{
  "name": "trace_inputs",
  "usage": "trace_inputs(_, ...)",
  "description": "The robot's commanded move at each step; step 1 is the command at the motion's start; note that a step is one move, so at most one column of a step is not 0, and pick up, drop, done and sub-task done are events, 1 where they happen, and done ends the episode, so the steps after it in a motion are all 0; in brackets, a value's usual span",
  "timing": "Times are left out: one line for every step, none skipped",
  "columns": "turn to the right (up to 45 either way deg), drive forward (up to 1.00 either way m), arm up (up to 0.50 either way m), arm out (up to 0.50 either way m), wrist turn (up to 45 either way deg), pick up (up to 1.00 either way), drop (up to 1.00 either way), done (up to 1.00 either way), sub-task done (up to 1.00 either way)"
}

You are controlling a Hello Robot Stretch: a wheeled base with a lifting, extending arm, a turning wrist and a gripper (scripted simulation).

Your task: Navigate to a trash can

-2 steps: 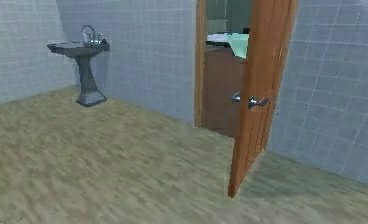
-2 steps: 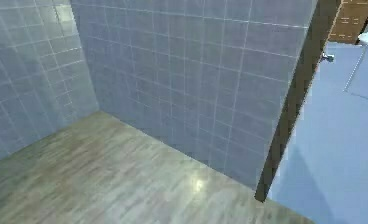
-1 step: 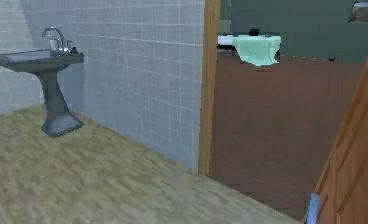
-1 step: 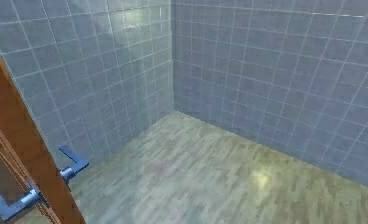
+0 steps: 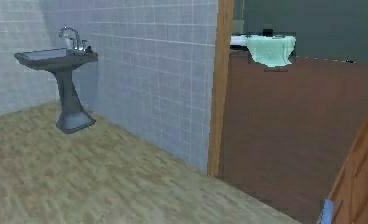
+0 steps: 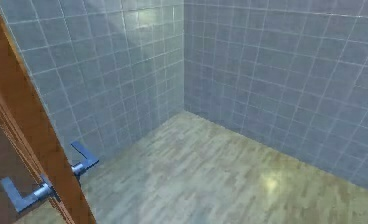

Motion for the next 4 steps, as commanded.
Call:
trace_inputs(0.0, 0.35, 0.00, 0.00, 0.0, 0.00, 0.00, 0.00, 0.00)
trace_inputs(27.0, 0.00, 0.00, 0.00, 0.0, 0.00, 0.00, 0.00, 0.00)
trace_inputs(0.0, 1.00, 0.00, 0.00, 0.0, 0.00, 0.00, 0.00, 0.00)
trace_inputs(3.0, 0.00, 0.00, 0.00, 0.0, 0.00, 0.00, 0.00, 0.00)
